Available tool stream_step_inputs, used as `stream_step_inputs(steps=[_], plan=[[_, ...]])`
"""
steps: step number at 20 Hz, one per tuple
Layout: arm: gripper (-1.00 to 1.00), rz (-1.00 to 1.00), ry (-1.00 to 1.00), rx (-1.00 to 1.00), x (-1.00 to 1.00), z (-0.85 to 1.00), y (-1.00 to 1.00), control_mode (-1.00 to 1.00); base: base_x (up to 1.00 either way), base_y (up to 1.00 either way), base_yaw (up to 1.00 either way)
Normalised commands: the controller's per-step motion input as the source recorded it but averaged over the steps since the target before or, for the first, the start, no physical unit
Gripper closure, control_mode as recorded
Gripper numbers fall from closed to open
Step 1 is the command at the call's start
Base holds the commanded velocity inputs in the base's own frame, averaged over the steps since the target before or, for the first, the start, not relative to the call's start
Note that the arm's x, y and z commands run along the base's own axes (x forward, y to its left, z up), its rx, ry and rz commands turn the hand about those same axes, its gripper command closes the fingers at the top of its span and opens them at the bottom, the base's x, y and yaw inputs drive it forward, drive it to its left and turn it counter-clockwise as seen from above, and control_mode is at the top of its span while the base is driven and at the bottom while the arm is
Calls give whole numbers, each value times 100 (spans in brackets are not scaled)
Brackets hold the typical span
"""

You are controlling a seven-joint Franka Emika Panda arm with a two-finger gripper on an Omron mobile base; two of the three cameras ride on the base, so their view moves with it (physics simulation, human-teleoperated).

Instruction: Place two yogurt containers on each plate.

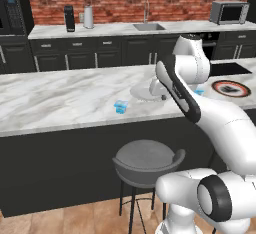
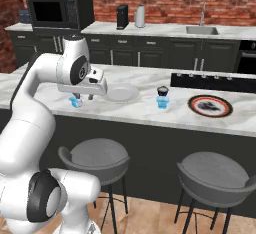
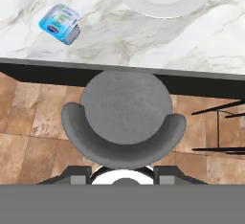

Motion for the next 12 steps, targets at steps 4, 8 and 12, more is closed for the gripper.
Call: stream_step_inputs(steps=[4, 8, 12], plan=[[-100, -8, -4, 0, 4, 0, 6, -100, 0, 0, 0], [-100, -15, 0, 0, 24, 0, 52, -100, 0, 0, 0], [-100, -23, 0, 0, 36, -6, 79, -100, 0, 0, 0]])
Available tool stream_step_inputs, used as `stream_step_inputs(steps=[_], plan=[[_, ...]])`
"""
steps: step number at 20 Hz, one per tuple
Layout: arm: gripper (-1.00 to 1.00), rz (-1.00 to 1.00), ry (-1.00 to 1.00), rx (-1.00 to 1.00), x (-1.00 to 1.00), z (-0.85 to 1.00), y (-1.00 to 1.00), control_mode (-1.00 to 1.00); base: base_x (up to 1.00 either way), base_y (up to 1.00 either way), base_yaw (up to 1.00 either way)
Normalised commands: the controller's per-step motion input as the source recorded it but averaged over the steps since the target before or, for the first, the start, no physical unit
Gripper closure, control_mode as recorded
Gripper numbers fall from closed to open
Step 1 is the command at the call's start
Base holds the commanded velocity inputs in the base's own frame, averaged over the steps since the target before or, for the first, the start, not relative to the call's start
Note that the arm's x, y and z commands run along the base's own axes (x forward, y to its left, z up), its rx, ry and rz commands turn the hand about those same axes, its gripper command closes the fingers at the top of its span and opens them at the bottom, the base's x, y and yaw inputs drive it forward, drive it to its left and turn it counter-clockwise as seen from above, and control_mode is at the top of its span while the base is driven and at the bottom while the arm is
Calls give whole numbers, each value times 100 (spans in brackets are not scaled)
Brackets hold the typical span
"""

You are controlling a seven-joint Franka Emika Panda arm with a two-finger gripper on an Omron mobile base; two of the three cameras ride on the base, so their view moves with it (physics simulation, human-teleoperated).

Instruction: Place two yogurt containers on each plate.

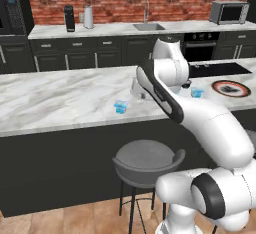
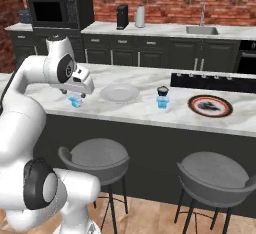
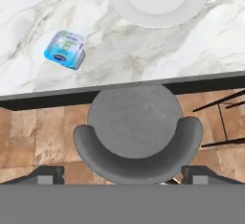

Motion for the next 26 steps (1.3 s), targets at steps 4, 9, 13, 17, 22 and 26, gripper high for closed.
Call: stream_step_inputs(steps=[4, 9, 13, 17, 22, 26], plan=[[-100, -25, 0, 0, 40, -10, 71, -100, 0, 0, 0], [-100, -18, 5, 0, 36, -12, 54, -100, 0, 0, 0], [-100, -7, 8, 5, 31, -20, 23, -100, 0, 0, 0], [-100, 0, 2, 14, 28, -26, 3, -100, 0, 0, 0], [-100, 0, 0, 19, 27, -28, 0, -100, 0, 0, 0], [-100, 0, 0, 5, 28, -32, 0, -100, 0, 0, 0]])
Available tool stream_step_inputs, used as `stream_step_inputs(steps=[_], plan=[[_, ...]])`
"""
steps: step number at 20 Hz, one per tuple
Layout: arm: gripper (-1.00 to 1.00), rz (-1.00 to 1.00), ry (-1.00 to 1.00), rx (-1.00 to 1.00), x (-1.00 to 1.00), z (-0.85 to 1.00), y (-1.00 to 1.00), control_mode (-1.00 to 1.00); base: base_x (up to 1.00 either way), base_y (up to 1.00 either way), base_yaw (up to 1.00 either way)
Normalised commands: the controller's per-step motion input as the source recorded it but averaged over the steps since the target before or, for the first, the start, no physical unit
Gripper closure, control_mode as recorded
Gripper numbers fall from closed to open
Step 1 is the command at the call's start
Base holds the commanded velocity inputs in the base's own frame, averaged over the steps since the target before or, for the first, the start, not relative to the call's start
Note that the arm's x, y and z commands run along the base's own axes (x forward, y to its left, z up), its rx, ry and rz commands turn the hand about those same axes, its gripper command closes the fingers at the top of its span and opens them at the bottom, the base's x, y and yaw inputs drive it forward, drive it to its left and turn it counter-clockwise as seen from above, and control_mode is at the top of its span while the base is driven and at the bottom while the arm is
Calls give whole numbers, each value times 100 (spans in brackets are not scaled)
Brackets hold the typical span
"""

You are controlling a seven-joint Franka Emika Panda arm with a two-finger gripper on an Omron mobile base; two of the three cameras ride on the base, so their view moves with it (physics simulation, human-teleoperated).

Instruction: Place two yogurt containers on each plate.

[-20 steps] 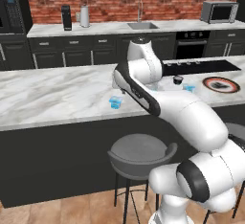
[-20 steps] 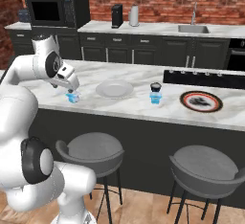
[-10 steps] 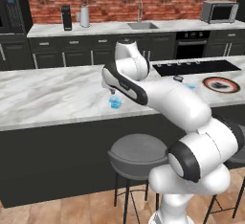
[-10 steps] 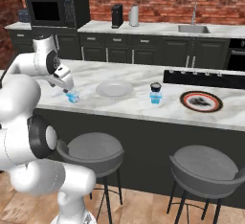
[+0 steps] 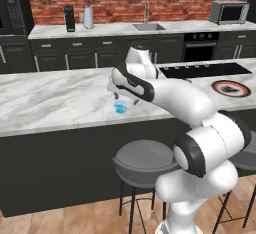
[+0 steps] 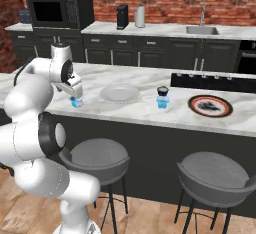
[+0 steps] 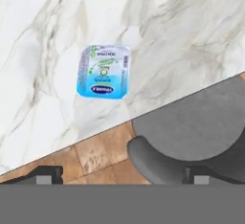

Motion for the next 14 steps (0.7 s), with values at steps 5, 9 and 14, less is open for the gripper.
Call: stream_step_inputs(steps=[5, 9, 14], plan=[[-100, 0, 0, 0, 38, -23, 0, -100, 0, 0, 0], [-100, 0, 0, 0, 39, -21, 0, -100, 0, 0, 0], [-100, 0, 0, 0, 36, -21, 0, -100, 0, 0, 0]])
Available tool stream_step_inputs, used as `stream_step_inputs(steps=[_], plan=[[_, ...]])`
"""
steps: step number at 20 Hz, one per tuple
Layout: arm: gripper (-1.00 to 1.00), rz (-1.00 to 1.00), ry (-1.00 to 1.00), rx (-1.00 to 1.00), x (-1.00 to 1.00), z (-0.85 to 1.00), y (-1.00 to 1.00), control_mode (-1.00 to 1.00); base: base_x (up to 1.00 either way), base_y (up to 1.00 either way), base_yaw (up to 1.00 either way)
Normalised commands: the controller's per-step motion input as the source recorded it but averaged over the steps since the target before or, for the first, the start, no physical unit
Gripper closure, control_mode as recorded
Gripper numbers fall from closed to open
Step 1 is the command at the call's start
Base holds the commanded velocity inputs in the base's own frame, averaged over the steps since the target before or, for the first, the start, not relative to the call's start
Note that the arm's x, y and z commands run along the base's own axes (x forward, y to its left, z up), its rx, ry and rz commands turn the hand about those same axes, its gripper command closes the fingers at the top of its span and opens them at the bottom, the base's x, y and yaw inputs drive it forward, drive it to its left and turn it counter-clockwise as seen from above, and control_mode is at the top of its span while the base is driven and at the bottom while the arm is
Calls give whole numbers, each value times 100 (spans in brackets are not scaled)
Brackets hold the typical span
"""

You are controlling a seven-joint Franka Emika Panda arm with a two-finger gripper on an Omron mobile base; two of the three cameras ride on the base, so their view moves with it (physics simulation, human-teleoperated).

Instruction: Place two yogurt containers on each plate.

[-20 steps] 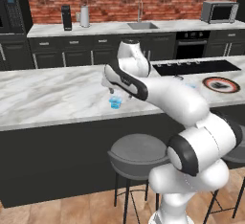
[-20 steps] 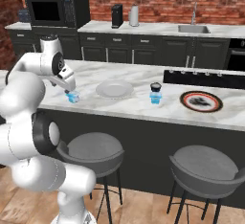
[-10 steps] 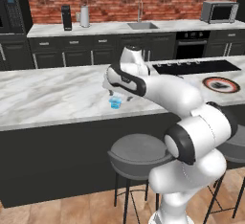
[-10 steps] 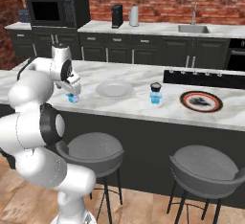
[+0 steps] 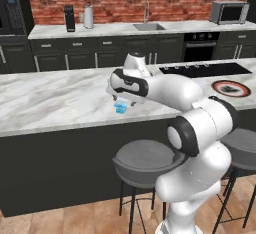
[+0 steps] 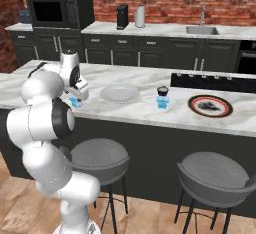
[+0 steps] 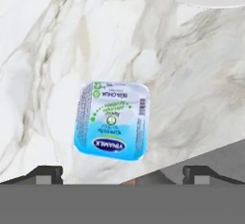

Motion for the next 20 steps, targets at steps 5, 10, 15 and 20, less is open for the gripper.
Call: stream_step_inputs(steps=[5, 10, 15, 20], plan=[[-100, 0, 2, 0, 35, -19, 0, -100, 0, 0, 0], [-100, 0, 7, 0, 26, -17, 0, -100, 0, 0, 0], [-100, 0, 8, 0, 20, -13, 0, -100, 0, 0, 0], [-100, 0, 9, 0, 17, -8, 2, -100, 0, 0, 0]])
